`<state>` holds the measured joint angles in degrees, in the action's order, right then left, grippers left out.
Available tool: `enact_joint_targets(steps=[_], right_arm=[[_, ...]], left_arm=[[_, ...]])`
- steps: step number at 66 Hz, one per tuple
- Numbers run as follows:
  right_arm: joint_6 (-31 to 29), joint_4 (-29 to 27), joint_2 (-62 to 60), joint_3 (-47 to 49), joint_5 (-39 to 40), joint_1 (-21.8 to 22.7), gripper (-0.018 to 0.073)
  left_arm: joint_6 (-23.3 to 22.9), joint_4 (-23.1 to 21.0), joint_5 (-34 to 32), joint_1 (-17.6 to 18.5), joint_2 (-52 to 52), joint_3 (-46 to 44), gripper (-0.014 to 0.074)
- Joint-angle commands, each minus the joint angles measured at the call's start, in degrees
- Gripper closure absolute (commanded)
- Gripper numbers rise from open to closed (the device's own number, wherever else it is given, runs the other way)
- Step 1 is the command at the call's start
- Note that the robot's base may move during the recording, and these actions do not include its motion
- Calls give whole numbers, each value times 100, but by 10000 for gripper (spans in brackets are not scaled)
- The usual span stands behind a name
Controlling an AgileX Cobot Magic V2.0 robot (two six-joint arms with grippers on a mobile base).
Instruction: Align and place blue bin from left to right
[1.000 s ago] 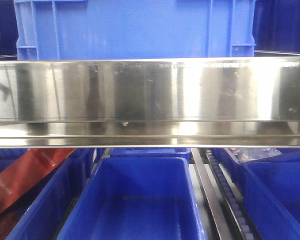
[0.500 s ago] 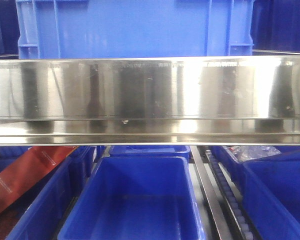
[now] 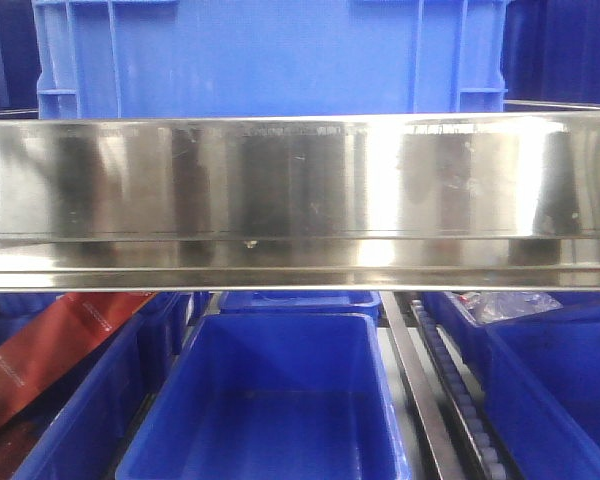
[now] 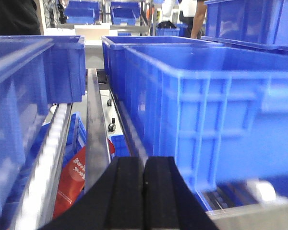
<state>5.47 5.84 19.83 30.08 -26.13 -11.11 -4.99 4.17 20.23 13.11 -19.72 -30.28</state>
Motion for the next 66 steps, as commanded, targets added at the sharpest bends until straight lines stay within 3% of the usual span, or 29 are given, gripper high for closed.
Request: enact_joint_targets(steps=[1, 16, 60, 66], right_arm=[[-57, 100, -593, -504, 403, 20, 628], [-57, 100, -1423, -1118, 777, 20, 628], [-57, 100, -1439, -1118, 873, 20, 628], [-57, 100, -1439, -1118, 873, 20, 628]], left_arm=[[-17, -50, -157, 23, 458, 356, 707], [-17, -50, -157, 23, 1165, 918, 707], [-17, -61, -165, 23, 1222, 937, 707], [151, -52, -154, -169, 1252, 946, 707]])
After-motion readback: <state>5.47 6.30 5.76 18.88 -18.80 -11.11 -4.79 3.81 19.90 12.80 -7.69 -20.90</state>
